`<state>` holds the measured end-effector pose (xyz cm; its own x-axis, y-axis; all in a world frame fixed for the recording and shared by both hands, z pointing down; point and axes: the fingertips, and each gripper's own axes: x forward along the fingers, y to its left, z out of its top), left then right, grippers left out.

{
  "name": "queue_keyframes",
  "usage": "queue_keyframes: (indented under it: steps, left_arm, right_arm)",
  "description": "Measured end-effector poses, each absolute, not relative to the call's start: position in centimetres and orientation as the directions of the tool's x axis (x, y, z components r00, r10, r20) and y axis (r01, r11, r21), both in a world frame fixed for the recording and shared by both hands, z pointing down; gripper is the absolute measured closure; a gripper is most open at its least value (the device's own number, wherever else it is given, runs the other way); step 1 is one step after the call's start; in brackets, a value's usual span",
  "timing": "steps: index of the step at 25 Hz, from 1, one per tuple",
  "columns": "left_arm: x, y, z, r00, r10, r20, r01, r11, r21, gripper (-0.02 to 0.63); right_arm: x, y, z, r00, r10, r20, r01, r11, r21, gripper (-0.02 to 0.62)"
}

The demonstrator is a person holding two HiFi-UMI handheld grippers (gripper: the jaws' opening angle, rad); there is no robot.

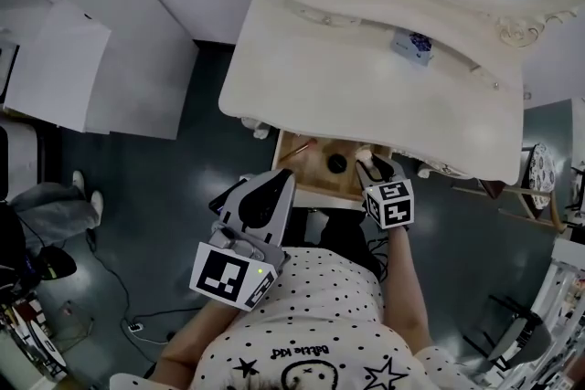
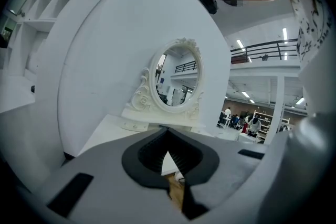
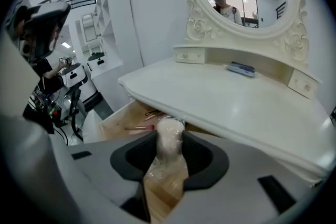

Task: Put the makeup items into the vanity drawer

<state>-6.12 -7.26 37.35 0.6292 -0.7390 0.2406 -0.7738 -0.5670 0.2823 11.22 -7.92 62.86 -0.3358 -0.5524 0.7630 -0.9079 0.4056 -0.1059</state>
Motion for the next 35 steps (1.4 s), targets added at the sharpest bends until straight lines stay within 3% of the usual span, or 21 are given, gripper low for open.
queue_keyframes:
  steps: [20, 35]
  left_arm:
    - [-7.3, -7.6, 38.5, 0.603, -0.736, 0.308, -0.797, -0.545, 0.26, 0.597]
    - [-7.2, -7.3, 38.5, 0.613, -0.73, 0.303, -0.79, -0.553, 0.265, 0.597]
  right_arm:
    - [10.9, -8.1, 69.8, -0.292, -0.401, 0.868, -0.889, 0.448, -0.093, 0.439]
    - [12.0, -8.7, 68.9, -0.249, -0.441, 0.862, -0.91, 0.412, -0.052, 0.391]
